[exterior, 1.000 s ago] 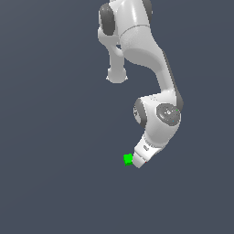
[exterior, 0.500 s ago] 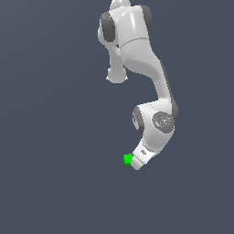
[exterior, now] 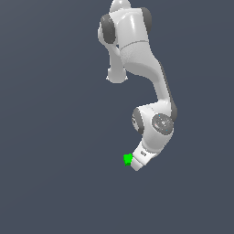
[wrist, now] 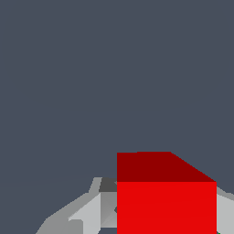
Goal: Stack the red cube on top of the green cube.
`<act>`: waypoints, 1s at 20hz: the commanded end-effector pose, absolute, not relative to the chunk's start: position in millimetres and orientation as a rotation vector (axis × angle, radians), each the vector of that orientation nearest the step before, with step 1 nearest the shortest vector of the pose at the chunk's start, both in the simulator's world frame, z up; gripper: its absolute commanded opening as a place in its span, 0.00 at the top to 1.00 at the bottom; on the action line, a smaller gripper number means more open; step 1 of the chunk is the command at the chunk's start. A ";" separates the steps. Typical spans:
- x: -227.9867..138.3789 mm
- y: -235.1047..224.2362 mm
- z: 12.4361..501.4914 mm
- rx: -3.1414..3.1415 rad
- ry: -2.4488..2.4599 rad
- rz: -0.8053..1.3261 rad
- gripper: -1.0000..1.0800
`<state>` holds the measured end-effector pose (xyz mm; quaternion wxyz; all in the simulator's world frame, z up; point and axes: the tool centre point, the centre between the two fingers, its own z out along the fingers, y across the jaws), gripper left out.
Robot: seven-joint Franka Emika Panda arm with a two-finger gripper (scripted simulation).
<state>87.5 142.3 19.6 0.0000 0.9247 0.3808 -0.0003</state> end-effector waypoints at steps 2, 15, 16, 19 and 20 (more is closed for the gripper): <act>87.8 142.4 20.0 2.905 1.196 0.000 1.00; 86.7 141.9 40.4 2.905 1.196 -0.001 1.00; 86.6 141.9 46.3 2.905 1.196 -0.001 1.00; 86.2 142.1 69.3 2.904 1.197 -0.001 1.00; 86.2 142.1 77.2 2.904 1.197 -0.001 1.00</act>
